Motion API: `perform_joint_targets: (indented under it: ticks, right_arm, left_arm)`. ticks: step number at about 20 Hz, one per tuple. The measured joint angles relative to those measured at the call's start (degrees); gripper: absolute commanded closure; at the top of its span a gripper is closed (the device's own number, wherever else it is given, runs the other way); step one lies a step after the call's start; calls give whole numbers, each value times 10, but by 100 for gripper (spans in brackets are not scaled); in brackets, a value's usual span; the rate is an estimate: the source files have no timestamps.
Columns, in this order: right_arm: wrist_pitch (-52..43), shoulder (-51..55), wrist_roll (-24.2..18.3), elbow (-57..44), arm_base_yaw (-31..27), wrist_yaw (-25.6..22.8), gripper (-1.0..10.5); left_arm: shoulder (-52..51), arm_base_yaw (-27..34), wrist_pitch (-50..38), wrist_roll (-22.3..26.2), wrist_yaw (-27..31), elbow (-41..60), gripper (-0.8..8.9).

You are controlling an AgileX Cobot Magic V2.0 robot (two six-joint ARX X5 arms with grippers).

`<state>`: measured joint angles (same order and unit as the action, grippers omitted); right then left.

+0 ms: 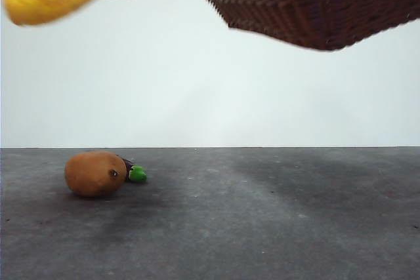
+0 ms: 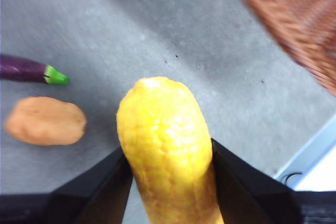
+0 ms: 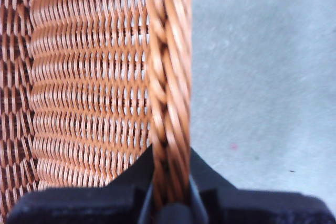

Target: Help me put the vegetables on the table into the basket

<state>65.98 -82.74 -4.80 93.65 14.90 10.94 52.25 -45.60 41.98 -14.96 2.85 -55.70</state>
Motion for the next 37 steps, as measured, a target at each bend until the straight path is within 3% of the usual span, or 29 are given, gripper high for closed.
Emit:
perform_joint_targets:
  ticks: [5, 9, 16, 23, 25, 31, 32, 35, 37]
  right_arm:
    - [-13, -64, 22, 0, 20, 19, 959]
    - [-34, -115, 38, 0, 57, 10, 958]
    - [-90, -191, 66, 0, 126, 11, 958]
    - [-98, -210, 70, 0, 154, 26, 958]
    - [-96, -210, 70, 0, 155, 26, 958]
    - [-101, -210, 72, 0, 158, 25, 958]
    - [-100, -210, 72, 0, 158, 25, 958]
    - [-101, -210, 72, 0, 161, 27, 958]
    - [-101, -210, 72, 0, 160, 31, 958]
  left_arm:
    - [-17, 0, -10, 55, -12, 0, 822]
    - [0, 0, -92, 62, -73, 0, 822]
    - [46, 0, -166, 68, -113, 0, 822]
    - [184, 2, -226, 186, -154, 0, 822]
    - [214, 2, -264, 204, -160, -1, 822]
    - [302, 2, -259, 246, -177, -20, 813]
    - [311, 2, -258, 247, -179, -21, 784]
    - [316, 2, -256, 248, -183, -23, 356]
    - [317, 2, -238, 249, -182, -33, 333]
